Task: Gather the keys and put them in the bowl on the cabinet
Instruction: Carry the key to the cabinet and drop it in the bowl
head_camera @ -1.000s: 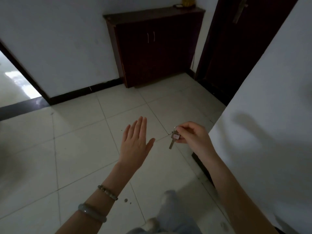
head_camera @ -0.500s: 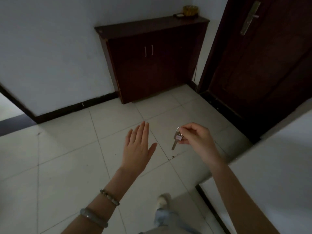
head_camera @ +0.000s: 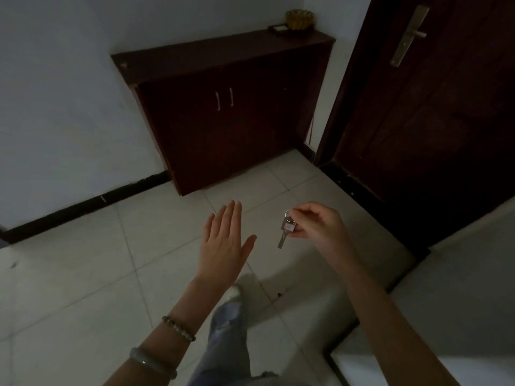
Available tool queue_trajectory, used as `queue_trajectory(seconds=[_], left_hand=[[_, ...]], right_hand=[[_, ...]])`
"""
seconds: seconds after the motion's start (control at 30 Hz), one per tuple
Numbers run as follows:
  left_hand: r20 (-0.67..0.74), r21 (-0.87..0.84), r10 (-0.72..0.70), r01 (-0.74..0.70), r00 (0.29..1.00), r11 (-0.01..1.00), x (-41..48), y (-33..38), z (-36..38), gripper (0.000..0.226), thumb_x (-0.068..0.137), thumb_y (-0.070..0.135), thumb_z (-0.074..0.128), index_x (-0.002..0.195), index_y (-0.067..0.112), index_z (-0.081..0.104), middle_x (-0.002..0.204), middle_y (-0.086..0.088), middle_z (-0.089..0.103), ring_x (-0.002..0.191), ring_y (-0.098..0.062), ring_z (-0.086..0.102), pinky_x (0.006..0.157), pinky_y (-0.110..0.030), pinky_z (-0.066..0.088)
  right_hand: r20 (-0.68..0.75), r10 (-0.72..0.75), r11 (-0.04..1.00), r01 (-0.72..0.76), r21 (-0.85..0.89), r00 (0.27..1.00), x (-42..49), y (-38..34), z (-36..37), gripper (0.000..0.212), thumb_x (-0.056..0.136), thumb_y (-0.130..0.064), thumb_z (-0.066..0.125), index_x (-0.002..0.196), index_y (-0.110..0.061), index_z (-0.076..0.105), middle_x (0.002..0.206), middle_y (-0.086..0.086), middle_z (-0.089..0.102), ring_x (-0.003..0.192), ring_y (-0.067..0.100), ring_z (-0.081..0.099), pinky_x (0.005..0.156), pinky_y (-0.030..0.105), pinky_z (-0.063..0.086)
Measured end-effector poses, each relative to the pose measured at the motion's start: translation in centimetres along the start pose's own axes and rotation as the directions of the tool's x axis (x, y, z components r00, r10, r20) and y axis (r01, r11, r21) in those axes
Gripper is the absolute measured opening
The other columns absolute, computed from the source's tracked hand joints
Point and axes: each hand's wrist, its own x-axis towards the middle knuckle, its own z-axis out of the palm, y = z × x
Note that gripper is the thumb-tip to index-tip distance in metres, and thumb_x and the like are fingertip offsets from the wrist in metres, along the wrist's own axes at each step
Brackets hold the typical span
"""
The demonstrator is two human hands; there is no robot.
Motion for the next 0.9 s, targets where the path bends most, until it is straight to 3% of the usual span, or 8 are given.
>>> queue_trajectory(seconds=[0.23,0.5,0.67,0.9], left_hand=[[0.008,-0.045,0.098,-0.097,0.995,0.994,14.9,-4.4,1.9,0.066,0.087,0.034,0.06,0.136,-0.004,0.035,0.139,-0.024,0.044,0.128,-0.038,0.041,0.105,-0.055,0.034],[-0.017,-0.043,0.18,-0.18,0.984,0.983,29.6,-8.9,3.7,0.064,0.087,0.03,0.061,0.136,-0.003,0.036,0.14,-0.022,0.044,0.129,-0.035,0.04,0.108,-0.05,0.025],[0.009,-0.048,0.205,-0.204,0.979,0.978,36.5,-10.1,6.0,0.063,0.087,0.03,0.06,0.136,-0.002,0.035,0.14,-0.021,0.043,0.13,-0.035,0.039,0.107,-0.051,0.02],[0.015,-0.092,0.229,-0.227,0.973,0.97,47.6,-9.3,10.2,0.063,0.089,0.029,0.058,0.138,-0.001,0.033,0.142,-0.022,0.04,0.132,-0.036,0.036,0.108,-0.053,0.022]], right_hand=[[-0.1,0.004,1.0,-0.002,0.023,0.995,13.8,-2.1,1.8,0.008,0.084,-0.012,0.063,0.078,-0.009,0.069,0.074,0.002,0.073,0.076,0.019,0.071,0.062,0.026,0.058],[-0.145,-0.002,0.999,0.008,0.04,0.989,27.4,-4.6,3.4,0.009,0.085,-0.012,0.062,0.078,-0.011,0.068,0.08,0.006,0.072,0.078,0.021,0.07,0.063,0.028,0.058],[-0.188,0.009,0.998,0.002,0.06,0.982,34.4,-5.1,2.3,0.015,0.085,-0.01,0.062,0.074,-0.017,0.069,0.072,-0.004,0.074,0.074,0.015,0.071,0.061,0.024,0.057],[-0.238,0.02,0.997,-0.002,0.075,0.971,45.0,-4.9,-1.4,0.012,0.085,-0.011,0.063,0.076,-0.016,0.069,0.073,-0.001,0.073,0.076,0.018,0.071,0.06,0.023,0.057]])
